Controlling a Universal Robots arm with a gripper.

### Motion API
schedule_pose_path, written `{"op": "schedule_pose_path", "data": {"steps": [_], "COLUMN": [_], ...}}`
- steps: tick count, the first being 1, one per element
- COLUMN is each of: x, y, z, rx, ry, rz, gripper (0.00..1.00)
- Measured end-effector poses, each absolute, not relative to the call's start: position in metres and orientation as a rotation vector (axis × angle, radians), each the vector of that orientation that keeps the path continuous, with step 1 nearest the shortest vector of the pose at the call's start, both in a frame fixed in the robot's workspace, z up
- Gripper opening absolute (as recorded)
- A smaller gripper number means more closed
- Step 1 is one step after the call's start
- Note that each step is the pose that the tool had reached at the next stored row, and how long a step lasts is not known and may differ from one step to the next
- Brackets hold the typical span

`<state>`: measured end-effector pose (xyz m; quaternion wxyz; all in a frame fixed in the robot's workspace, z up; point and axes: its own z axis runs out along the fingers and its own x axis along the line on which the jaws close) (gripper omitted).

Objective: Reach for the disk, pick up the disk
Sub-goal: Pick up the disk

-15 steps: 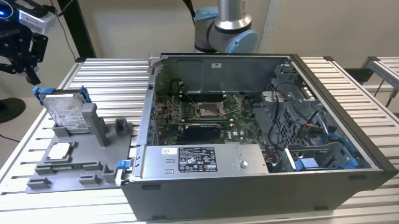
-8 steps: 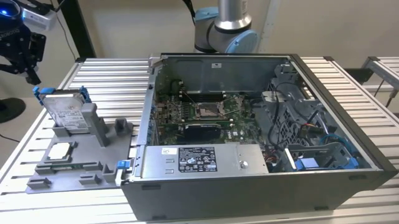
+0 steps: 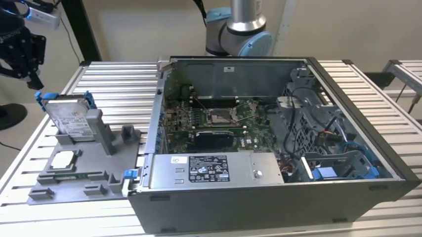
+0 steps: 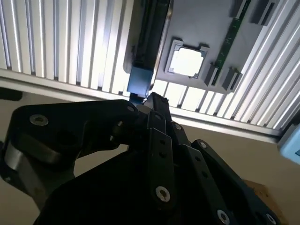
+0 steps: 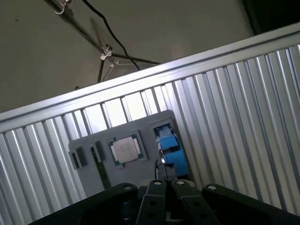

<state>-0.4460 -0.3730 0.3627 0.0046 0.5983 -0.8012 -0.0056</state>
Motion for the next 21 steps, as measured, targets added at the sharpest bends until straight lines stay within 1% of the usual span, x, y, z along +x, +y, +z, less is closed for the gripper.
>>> {"op": "schedule_pose_path", "data": {"steps": [21], "x": [-0.436], "y": [-0.373], "z": [0.362], "rx": [2.158], "ry": [-2.27], "rz": [-0.015], "gripper": [0.0]}}
